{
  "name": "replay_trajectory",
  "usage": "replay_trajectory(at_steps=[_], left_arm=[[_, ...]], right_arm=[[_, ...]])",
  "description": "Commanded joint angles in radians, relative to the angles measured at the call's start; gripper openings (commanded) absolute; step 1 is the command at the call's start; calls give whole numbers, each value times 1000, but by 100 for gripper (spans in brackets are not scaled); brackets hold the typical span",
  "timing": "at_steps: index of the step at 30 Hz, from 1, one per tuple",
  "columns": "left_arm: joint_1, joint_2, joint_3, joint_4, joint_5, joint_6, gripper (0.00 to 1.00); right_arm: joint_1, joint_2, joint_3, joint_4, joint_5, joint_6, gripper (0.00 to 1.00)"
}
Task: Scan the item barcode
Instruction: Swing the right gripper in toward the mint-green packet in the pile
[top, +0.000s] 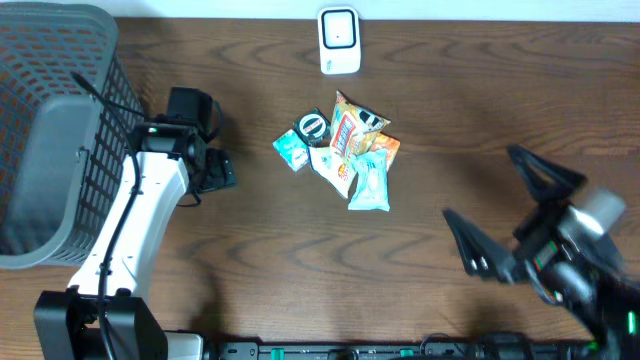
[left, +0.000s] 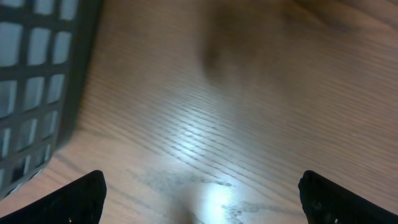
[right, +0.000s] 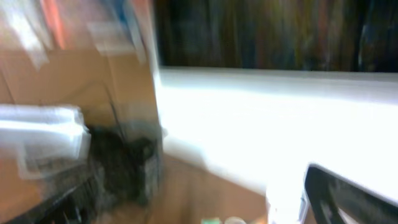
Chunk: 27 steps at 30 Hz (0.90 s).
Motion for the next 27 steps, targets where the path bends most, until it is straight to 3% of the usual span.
replay_trajectory(at_steps=[1, 4, 9, 14, 15, 17, 19, 20, 23, 27], left_arm=[[10, 0, -6, -6, -28, -19, 98], [10, 0, -6, -6, -28, -19, 98], [10, 0, -6, -6, -28, -19, 98], [10, 0, -6, -6, -28, -19, 98], [10, 0, -6, -6, -28, -19, 98], [10, 0, -6, -6, -28, -19, 98], [10, 0, -6, -6, -28, -19, 98], [10, 0, -6, -6, -28, -19, 98], [10, 0, -6, -6, -28, -19, 98], [10, 0, -6, -6, -28, -19, 98]], right_arm=[[14, 243, 181, -276, -64, -199, 99], [48, 391, 240, -413, -64, -220, 99], [116, 558, 243, -454, -87, -218, 99], [149, 690, 243, -454, -330, -143, 99], [150, 703, 243, -451, -328, -137, 93], [150, 741, 243, -447, -295, -136, 89], [154, 782, 243, -459, -148, -75, 79], [164, 804, 242, -475, -23, -7, 80], [194, 857, 242, -519, 188, 124, 99], [207, 913, 242, -580, 202, 149, 99]])
